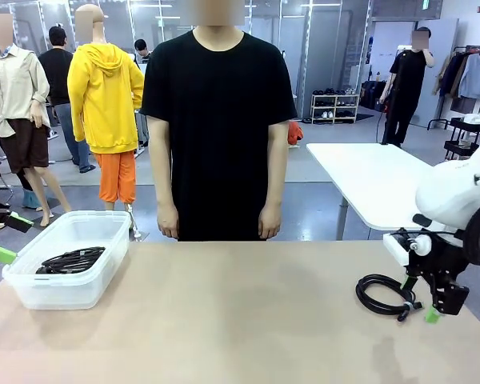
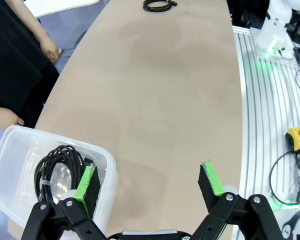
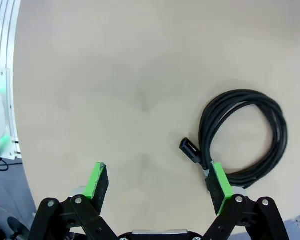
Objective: Organize and store the cables.
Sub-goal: Place the USB Extension Cable into the Organizing box.
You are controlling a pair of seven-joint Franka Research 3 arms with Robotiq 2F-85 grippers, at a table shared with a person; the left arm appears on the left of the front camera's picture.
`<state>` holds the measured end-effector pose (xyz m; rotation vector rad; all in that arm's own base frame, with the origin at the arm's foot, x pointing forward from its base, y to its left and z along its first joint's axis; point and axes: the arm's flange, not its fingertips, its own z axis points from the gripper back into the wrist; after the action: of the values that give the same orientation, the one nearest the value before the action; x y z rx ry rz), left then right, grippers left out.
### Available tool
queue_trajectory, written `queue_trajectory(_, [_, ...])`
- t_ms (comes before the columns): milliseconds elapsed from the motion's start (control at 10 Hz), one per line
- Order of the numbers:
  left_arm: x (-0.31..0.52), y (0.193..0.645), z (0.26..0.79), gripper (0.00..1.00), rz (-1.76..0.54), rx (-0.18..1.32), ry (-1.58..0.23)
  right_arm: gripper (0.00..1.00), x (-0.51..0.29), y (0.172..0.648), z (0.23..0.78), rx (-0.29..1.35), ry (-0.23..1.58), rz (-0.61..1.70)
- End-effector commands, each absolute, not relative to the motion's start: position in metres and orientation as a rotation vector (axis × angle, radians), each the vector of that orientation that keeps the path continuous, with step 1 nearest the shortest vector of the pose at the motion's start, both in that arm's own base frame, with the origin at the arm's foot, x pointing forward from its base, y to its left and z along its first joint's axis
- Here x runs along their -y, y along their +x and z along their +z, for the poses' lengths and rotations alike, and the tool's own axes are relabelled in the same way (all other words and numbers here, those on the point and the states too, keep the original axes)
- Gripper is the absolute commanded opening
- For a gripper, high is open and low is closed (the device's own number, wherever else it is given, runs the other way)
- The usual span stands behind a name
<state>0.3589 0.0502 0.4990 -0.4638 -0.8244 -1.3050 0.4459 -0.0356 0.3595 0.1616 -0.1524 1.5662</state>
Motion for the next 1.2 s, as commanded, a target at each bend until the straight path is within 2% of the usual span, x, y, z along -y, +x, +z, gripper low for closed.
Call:
queue_trajectory(0, [-0.049,0.356,0.501,1.0,-1.292,0.818,-0.481,1.0,0.046,0.462,0.346,0.121,0.171,1.57])
queue_trajectory(1000, [-0.049,0.356,0.501,1.0,-1.292,0.818,-0.481,1.0,0.053,0.504,0.293,0.054,0.1,1.535])
queue_trajectory(1100, [-0.049,0.356,0.501,1.0,-1.292,0.818,-0.481,0.87,0.052,0.504,0.292,0.053,0.098,1.538])
